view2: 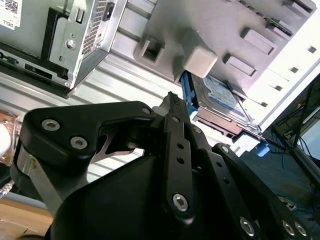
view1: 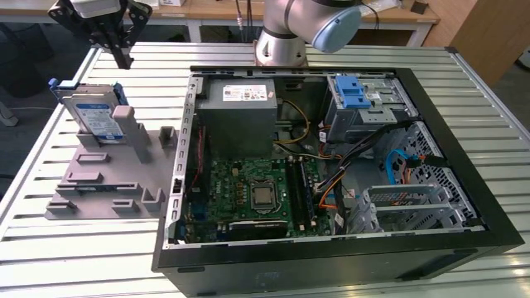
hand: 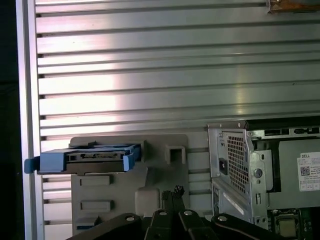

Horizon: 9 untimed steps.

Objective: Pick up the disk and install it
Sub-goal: 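Reach for the disk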

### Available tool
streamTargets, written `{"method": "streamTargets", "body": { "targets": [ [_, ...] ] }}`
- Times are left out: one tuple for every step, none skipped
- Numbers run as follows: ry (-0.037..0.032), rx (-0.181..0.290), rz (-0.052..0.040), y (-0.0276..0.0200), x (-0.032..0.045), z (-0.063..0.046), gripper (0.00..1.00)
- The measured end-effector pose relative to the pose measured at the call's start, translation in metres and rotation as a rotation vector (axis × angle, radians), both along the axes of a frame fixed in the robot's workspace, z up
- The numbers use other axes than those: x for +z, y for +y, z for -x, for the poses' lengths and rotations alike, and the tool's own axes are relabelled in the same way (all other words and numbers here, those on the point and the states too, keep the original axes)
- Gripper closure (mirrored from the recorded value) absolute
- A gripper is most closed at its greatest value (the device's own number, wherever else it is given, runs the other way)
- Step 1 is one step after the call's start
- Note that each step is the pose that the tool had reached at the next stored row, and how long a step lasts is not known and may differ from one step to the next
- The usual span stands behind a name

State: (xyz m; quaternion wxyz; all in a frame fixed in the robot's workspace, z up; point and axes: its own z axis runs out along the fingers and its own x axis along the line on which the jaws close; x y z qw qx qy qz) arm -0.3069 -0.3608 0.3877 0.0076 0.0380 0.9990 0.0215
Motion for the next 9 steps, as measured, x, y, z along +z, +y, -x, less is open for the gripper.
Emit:
{"method": "streamTargets", "body": {
  "targets": [
    [0.0001,0.000,0.0000,0.0002,-0.0002,0.002,0.89],
    [0.0001,0.000,-0.0001,0.0005,-0.0003,0.004,0.89],
    [0.0002,0.000,-0.0001,0.0006,-0.0005,0.006,0.89],
    [0.0004,0.000,-0.0001,0.0009,-0.0006,0.008,0.89],
    [0.0004,0.000,-0.0001,0.0011,-0.0008,0.010,0.89],
    [0.0005,0.000,0.0000,0.0013,-0.0009,0.012,0.89],
    [0.0006,0.000,0.0000,0.0016,-0.0011,0.013,0.89],
    [0.0006,0.000,-0.0001,0.0018,-0.0013,0.015,0.89],
    [0.0007,0.000,-0.0001,0.0021,-0.0014,0.017,0.89]
  ]
}}
